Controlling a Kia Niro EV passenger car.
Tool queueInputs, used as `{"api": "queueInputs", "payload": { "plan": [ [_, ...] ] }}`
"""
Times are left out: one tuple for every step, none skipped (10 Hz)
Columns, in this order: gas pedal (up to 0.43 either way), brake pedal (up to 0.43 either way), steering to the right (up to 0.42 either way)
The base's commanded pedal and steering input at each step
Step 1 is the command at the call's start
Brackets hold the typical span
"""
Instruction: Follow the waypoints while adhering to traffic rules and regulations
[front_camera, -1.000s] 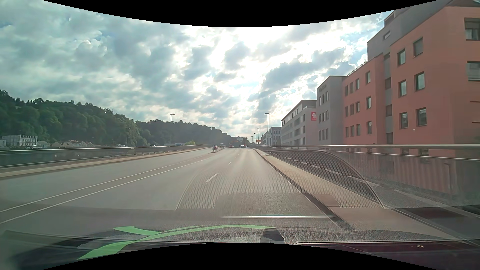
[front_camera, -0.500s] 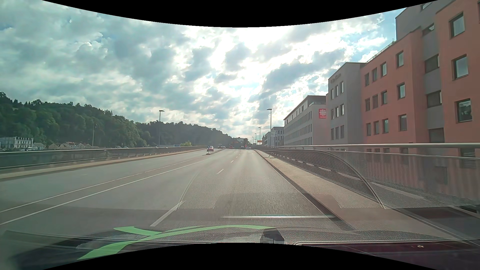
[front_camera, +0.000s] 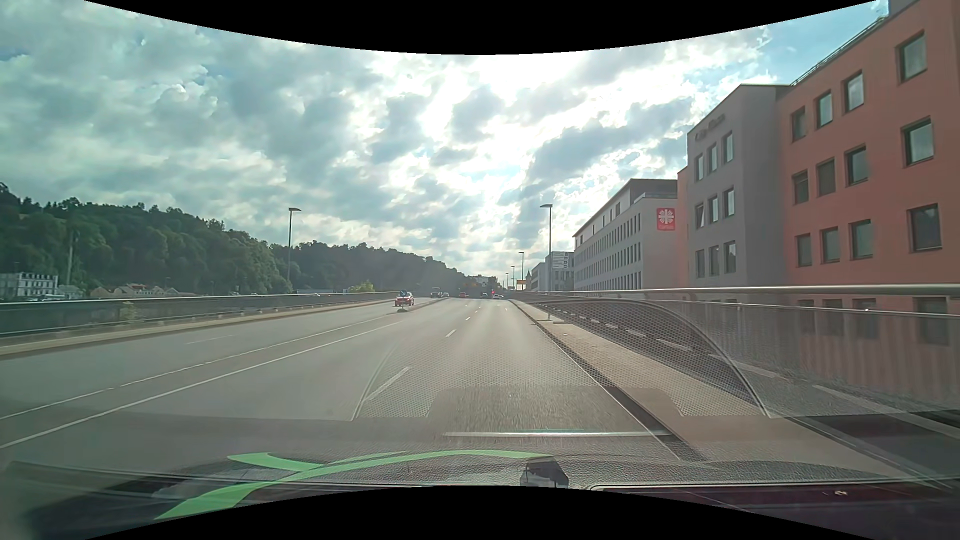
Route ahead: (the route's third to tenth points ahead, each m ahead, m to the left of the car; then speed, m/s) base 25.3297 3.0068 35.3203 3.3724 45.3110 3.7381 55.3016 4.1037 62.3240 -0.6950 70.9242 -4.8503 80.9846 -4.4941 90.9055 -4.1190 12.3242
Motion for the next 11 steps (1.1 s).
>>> {"api": "queueInputs", "payload": {
  "plan": [
    [0.177,0.000,-0.004],
    [0.177,0.000,-0.004],
    [0.177,0.000,-0.004],
    [0.177,0.000,-0.004],
    [0.177,0.000,-0.004],
    [0.177,0.000,-0.004],
    [0.177,0.000,-0.002],
    [0.177,0.000,-0.002],
    [0.177,0.000,-0.003],
    [0.177,0.000,-0.002],
    [0.150,0.000,-0.002]
  ]
}}
